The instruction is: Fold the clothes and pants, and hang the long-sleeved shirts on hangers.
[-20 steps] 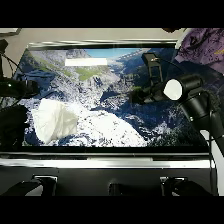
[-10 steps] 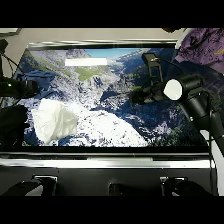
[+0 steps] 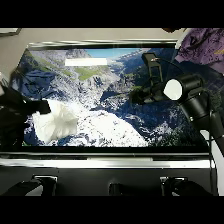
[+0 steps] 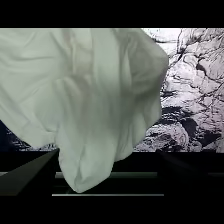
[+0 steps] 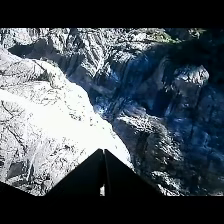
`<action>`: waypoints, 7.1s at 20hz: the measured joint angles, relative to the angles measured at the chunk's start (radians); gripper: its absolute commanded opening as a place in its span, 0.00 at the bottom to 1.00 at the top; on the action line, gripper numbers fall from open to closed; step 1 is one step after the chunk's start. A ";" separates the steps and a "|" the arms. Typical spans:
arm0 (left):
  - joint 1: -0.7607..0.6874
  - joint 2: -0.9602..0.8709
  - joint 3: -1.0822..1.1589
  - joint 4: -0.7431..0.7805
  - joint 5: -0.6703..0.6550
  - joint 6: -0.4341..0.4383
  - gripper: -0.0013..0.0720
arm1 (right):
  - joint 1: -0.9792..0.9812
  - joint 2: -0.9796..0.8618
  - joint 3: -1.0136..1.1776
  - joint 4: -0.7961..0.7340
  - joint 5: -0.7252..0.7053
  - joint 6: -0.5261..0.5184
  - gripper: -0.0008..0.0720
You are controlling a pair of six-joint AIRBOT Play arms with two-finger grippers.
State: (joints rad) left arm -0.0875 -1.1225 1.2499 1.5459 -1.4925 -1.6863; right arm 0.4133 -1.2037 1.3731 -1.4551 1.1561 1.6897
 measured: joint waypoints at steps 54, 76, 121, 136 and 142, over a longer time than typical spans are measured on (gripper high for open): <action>0.109 -0.193 0.079 -0.298 0.194 -0.038 0.80 | -0.314 -0.222 -0.620 0.865 -0.367 -0.284 0.48; 0.327 -0.170 -0.483 -0.600 0.504 0.257 0.74 | -0.311 -0.114 -0.613 0.845 -0.332 -0.314 0.05; 0.174 -0.182 0.024 -0.235 0.378 -0.018 0.10 | -0.311 -0.100 0.082 0.127 0.076 0.093 0.05; 0.388 -0.018 -0.236 -0.362 0.242 0.030 0.96 | -0.311 -0.339 0.077 0.151 0.053 0.092 0.05; 0.280 0.215 -0.696 -0.709 0.361 0.038 0.96 | -0.311 -0.316 0.077 0.146 0.078 0.084 0.05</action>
State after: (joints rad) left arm 0.1928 -0.9073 0.5537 0.8371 -1.1316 -1.6485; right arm 0.1024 -1.5200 1.4506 -1.3087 1.2343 1.7737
